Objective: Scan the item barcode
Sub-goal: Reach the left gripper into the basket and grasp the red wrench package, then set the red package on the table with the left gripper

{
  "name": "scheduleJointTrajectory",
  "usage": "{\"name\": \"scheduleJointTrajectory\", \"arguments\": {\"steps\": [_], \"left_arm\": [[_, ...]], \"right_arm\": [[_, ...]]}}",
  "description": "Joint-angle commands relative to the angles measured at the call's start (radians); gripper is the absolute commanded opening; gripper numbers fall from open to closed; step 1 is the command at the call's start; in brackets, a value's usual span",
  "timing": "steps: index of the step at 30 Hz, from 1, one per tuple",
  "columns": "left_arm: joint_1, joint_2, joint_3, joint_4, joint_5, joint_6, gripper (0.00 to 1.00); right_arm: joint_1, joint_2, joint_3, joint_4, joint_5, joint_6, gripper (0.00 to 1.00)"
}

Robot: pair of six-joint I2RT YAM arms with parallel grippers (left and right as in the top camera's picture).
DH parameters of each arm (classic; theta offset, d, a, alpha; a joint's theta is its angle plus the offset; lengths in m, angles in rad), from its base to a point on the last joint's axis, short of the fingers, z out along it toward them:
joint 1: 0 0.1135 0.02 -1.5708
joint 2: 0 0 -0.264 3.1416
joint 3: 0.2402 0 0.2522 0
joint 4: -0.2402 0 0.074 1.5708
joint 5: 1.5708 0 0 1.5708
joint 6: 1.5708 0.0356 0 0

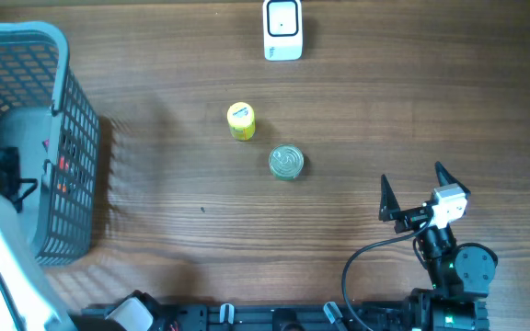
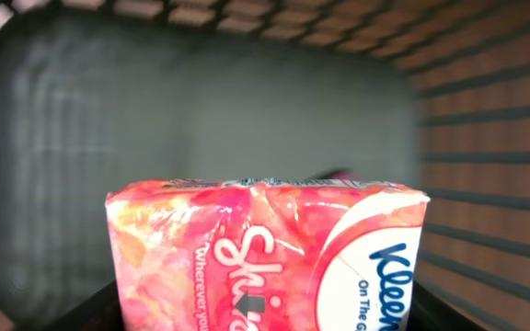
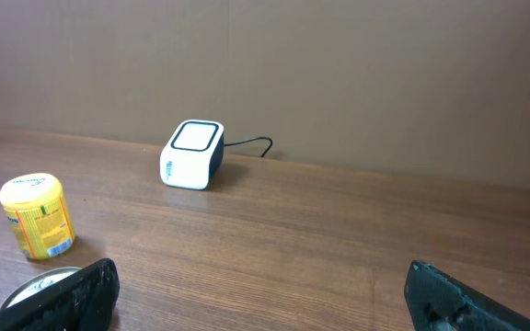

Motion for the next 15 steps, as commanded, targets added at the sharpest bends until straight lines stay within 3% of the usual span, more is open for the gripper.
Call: {"name": "scheduleJointTrajectory", "arguments": {"steps": [1,5,7,9,10,11,15], "left_arm": [[-0.003,-0.214,0.109,0.063,0.271,0.018,0.66],[-0.076,-0.372,0.119,0.307,0.697,0.004,0.67],[-0.219,-0.414,0.119,0.367,0.756,-0.035,0.68],[-0.386,-0.415,0.119,0.366,0.756,0.011,0.68],[-0.469,-0.408,0.118,0.362,0.756,0.075,0.69],[-0.652,-0.371,0.117,0.347,0.748,0.241,0.72],[-0.919,-0.233,0.117,0.222,0.631,0.513,0.69]], "right_arm": [[0.0,-0.005,-0.001,0.005,0.002,0.015,1.0],[0.0,-0.005,-0.001,0.005,0.002,0.015,1.0],[0.0,-0.005,-0.001,0.005,0.002,0.015,1.0],[0.0,-0.005,-0.001,0.005,0.002,0.016,1.0],[0.0,-0.005,-0.001,0.005,0.002,0.015,1.0],[0.0,-0.005,-0.001,0.005,0.002,0.016,1.0],[0.0,-0.005,-0.001,0.005,0.002,0.015,1.0]]}}
